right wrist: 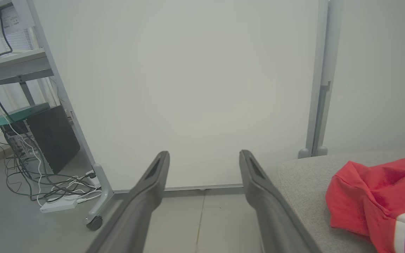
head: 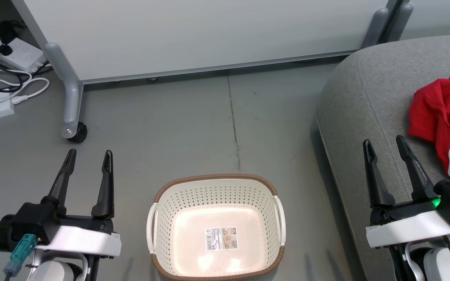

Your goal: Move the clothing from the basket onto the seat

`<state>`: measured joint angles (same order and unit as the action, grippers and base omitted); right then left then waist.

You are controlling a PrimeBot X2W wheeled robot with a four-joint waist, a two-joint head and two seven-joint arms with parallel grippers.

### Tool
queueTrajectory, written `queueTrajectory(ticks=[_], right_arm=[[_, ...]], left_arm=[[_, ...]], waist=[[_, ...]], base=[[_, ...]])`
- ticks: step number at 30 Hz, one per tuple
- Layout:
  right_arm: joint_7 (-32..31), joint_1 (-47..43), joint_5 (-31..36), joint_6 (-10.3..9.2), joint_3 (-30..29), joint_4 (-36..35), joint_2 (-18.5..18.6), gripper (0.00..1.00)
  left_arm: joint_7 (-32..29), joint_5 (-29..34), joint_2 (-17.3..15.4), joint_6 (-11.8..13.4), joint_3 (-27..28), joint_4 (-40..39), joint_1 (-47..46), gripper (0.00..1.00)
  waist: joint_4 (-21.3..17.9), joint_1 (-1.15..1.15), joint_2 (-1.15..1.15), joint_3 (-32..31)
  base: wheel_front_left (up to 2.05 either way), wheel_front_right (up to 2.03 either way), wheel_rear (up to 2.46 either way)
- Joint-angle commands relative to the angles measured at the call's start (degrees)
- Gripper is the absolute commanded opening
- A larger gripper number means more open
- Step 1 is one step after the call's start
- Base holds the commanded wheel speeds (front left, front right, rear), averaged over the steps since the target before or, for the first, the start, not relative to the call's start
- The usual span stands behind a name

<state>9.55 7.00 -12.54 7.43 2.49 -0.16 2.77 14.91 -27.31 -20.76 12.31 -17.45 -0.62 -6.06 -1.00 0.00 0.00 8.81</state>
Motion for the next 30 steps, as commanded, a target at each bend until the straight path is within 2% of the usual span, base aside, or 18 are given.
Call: queueTrajectory(ticks=[1,15,30], right_arm=[[-0.1,-0.8,0.0,0.12,-0.2,0.0,0.2,1.00],[-1.8,-3.4,0.9,0.12,-1.0,1.1,0.2,1.00],[-3.3,-5.3,1.5,0.12,-1.6,0.8,0.2,1.00]], left_arm=[[0.2,0.3,0.2,-0.2,0.6,0.4,1.0,1.00],[0.2,0.1,2.6,-2.4,2.7,4.4,3.7,1.00],[0.2,2.9,6.0,-6.7,6.8,6.4,5.8,1.00]], waist=[[0.1,0.00,0.00,-0.4],[1.7,0.00,0.00,-3.9],[3.2,0.00,0.00,-5.8]], base=[[0.00,0.00,0.00],[0.00,0.00,0.00],[0.00,0.00,0.00]])
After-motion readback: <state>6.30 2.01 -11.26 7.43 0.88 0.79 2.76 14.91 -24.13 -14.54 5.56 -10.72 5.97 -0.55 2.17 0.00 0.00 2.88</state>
